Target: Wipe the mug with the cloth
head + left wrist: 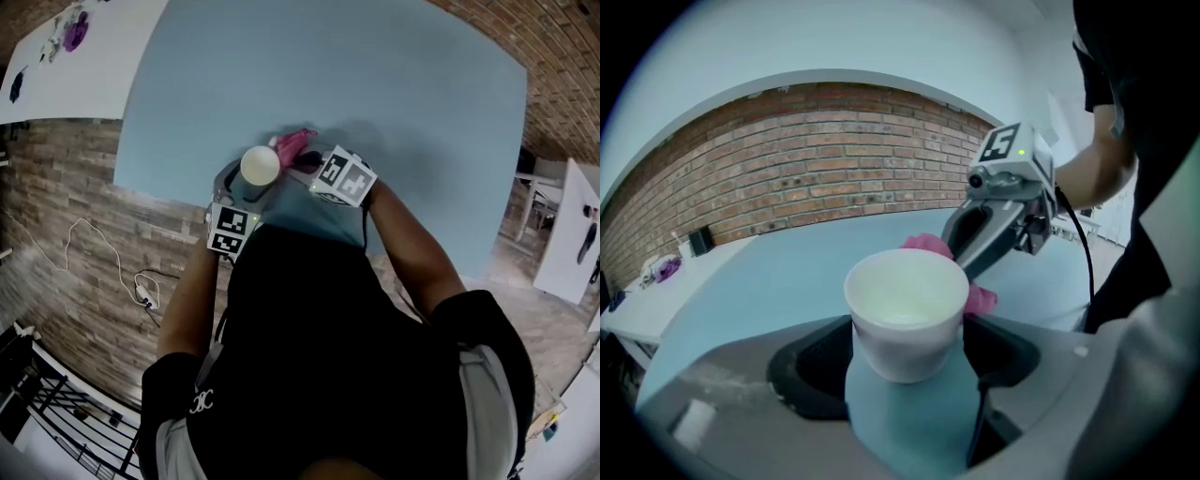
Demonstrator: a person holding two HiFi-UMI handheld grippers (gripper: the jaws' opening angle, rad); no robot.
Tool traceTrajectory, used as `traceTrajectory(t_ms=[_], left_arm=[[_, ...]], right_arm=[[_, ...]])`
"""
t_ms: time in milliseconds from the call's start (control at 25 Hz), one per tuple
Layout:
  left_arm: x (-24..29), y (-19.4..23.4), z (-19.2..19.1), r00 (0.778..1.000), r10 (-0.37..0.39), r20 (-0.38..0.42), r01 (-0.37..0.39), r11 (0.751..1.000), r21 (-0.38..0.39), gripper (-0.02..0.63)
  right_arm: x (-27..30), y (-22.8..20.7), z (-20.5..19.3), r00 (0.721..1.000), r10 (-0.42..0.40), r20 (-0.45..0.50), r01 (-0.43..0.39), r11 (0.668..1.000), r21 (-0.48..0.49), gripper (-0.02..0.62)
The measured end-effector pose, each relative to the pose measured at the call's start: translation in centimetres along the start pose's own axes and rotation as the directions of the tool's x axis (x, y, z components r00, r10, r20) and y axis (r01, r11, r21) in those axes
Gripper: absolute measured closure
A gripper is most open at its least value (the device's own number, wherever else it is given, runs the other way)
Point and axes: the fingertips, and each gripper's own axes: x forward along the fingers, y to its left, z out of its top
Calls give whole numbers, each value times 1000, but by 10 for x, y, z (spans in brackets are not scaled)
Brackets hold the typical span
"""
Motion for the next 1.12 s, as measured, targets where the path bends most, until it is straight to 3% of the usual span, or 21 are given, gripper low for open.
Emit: traceTrajectory(t_ms=[240,320,680,960,1120], left_arm=[[0,-4,-18,998,11,-57,-8,999,47,216],[-1,-2,-18,998,31,-53,-28,998,49,261],[-1,-1,-18,995,87,-38,-86,996,10,264],[1,-1,-18,996,84,-40,-83,996,14,264],[1,-2,-18,996,83,-43,-82,996,23,265]], right_arm=[[5,-20,13,998,-58,6,58,998,-25,554],[5,-22,13,998,-57,4,57,998,-22,554],[-2,7,1,1000,-17,-13,16,1000,-17,554],[11,62,-11,993,77,-94,-92,982,-167,554],[11,64,-10,992,73,-104,-91,978,-187,554]])
